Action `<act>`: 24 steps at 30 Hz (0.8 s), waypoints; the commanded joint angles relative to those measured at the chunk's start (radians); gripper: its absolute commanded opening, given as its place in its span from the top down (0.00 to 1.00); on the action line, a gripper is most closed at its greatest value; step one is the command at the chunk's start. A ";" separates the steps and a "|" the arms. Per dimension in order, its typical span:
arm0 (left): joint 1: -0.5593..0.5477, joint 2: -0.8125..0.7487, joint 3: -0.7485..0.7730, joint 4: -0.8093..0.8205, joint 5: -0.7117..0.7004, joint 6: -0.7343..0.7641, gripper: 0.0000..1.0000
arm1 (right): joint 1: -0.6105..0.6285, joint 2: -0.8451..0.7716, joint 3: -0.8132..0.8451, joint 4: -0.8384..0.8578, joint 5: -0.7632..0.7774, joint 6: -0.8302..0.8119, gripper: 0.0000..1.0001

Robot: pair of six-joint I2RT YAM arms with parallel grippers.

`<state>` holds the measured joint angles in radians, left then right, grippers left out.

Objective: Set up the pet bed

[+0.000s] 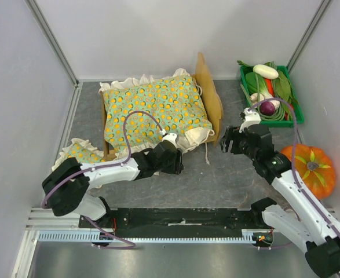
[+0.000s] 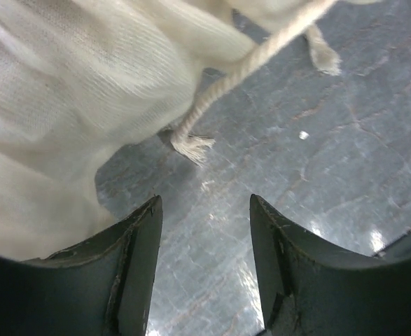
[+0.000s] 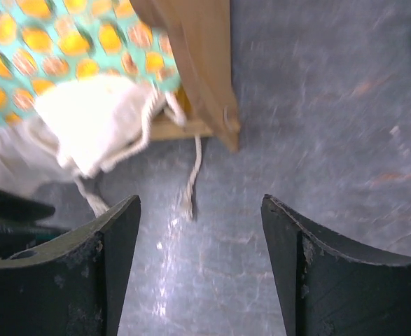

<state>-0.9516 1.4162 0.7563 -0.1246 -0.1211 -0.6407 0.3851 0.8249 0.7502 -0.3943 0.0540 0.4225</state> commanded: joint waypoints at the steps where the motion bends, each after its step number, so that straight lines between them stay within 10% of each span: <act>1: -0.007 0.105 0.026 0.101 -0.106 -0.051 0.40 | 0.000 0.066 -0.084 0.026 -0.108 0.051 0.24; 11: -0.007 0.260 0.058 0.206 -0.157 -0.077 0.41 | 0.032 0.212 -0.230 0.251 -0.171 0.104 0.26; 24: -0.033 0.242 0.015 0.220 -0.098 -0.085 0.98 | 0.175 0.517 -0.226 0.436 0.085 0.159 0.40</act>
<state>-0.9592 1.6897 0.8009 0.0853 -0.2317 -0.6998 0.5472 1.2785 0.5243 -0.0544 0.0101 0.5503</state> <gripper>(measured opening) 0.083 0.684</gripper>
